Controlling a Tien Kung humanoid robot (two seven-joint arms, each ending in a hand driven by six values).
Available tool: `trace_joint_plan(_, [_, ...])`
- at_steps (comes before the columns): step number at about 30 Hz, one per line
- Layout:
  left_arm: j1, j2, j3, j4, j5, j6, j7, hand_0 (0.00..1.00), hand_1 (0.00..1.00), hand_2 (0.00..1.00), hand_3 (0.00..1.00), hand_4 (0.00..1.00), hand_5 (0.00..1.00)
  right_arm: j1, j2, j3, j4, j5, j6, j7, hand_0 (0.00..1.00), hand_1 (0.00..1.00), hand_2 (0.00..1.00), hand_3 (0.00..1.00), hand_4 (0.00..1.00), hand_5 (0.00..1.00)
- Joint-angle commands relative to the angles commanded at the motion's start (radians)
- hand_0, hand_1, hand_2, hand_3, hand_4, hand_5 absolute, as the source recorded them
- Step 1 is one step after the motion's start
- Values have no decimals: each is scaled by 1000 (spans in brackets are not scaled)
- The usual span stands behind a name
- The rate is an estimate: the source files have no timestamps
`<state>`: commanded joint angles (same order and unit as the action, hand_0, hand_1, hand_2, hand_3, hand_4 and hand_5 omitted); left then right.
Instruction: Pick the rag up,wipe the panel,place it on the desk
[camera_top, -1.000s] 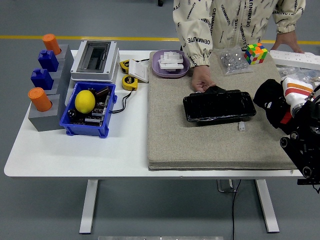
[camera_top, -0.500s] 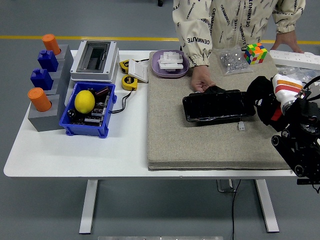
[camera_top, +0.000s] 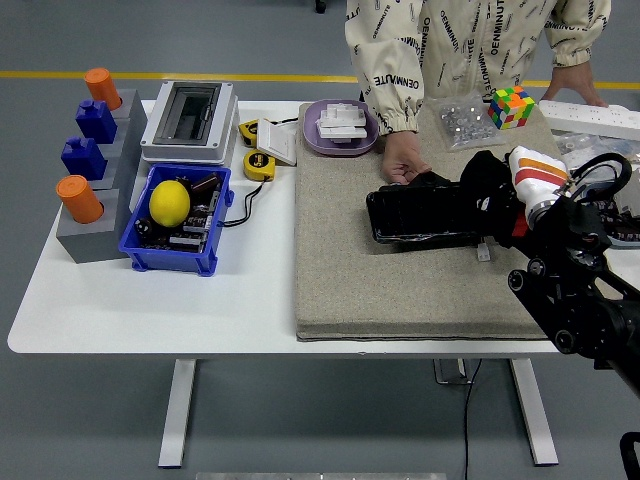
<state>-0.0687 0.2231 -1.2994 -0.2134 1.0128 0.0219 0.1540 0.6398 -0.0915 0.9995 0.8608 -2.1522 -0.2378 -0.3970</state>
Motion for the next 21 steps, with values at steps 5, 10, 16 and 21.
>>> trace_joint_plan(5, [-1,1,0,0,0,0,0,604,636,635,560,633,442,14,19,-23,8,6,0,-1,239,288,345,406,948,92])
trace_joint_plan(10, [-1,1,2,1,-2,0,0,604,637,635,559,633,442,21,40,-47,33,20,-1,-1,239,288,345,406,948,92])
trace_joint_plan(16, [-4,1,2,0,-3,0,0,605,636,635,559,633,441,23,45,-71,80,51,-3,-5,240,289,345,406,947,91])
trace_joint_plan(21, [-2,2,1,2,-2,0,0,605,636,635,559,633,441,32,49,-104,118,88,-5,-12,240,289,345,406,947,91])
